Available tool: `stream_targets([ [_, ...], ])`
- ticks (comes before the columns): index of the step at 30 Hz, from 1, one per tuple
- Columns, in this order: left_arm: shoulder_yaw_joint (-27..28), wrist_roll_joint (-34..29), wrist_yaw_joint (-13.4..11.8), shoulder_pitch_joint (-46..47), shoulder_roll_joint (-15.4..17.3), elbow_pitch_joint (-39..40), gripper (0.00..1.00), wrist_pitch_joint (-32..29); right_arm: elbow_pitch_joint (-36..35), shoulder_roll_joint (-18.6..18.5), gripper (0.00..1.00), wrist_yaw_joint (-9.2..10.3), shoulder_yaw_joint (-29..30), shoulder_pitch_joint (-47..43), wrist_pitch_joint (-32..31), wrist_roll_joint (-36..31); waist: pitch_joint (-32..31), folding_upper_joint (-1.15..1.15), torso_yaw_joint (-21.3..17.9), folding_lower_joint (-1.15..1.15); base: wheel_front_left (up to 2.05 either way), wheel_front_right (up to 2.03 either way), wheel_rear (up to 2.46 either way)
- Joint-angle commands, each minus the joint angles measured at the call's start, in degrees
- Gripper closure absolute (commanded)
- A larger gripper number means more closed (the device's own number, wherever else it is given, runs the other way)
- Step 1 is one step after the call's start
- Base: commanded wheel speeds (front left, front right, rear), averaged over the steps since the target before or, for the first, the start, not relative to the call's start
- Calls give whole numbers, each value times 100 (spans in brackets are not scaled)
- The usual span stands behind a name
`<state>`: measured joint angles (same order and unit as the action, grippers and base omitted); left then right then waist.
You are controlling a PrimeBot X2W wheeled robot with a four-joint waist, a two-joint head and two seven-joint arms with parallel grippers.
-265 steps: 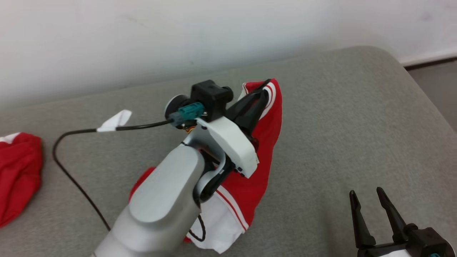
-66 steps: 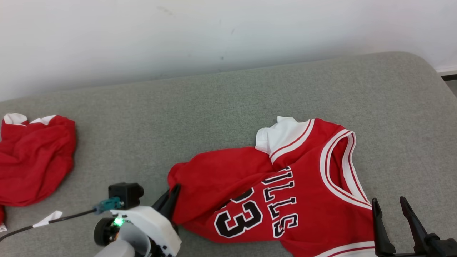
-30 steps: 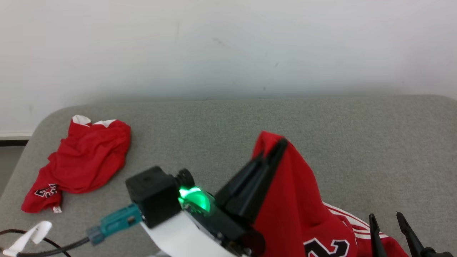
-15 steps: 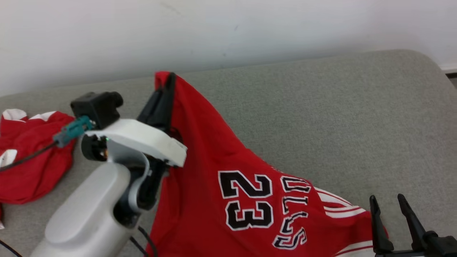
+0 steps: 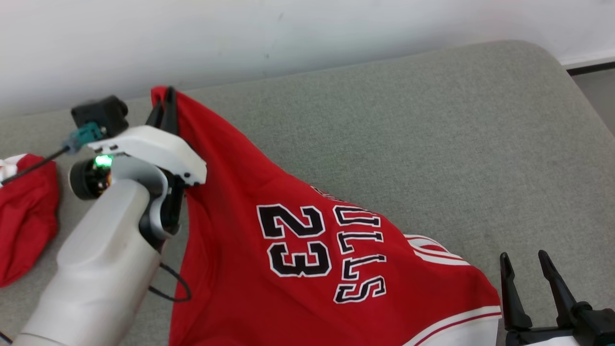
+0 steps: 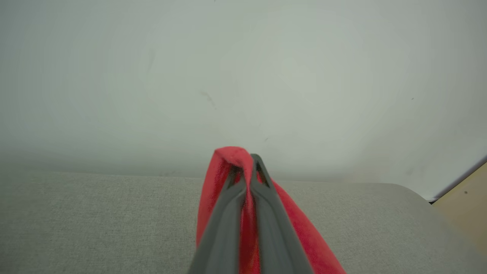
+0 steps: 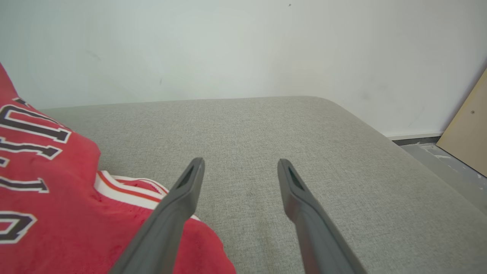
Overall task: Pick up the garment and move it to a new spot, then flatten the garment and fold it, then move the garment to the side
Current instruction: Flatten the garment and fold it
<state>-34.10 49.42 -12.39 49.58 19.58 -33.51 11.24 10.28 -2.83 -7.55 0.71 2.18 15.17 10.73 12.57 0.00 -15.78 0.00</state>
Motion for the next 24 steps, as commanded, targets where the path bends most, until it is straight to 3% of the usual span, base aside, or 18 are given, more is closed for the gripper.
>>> stream_targets([
  [1, -6, -63, 41, -42, -22, -97, 0, 54, 11, -12, 0, 14, 17, -45, -6, -1, -72, 0, 37, 0, 0, 0, 0],
  [5, -86, -79, 241, -315, -110, -390, 0, 199, 19, -14, 0, 14, 42, -132, -5, -55, -276, 0, 156, 0, 0, 0, 0],
  [8, -93, -170, 267, -694, -151, -189, 0, 332, 12, -15, 0, 14, 80, -204, -5, -85, -444, 0, 260, 0, 0, 0, 0],
  [13, -84, -489, 159, -1739, -74, 731, 0, 390, -1, -13, 0, 13, 174, -366, -6, -152, -691, 0, 435, 0, 0, 0, 0],
  [18, 266, -1120, -214, -2970, -57, 2029, 0, 387, -68, -15, 0, 14, 320, -515, -6, -260, -850, 0, 619, 0, 0, 0, 0],
  [24, 671, -1814, -203, -3976, -210, 2830, 0, 389, -135, -15, 0, 13, 471, -626, -6, -426, -974, 0, 784, 0, 0, 0, 0],
])
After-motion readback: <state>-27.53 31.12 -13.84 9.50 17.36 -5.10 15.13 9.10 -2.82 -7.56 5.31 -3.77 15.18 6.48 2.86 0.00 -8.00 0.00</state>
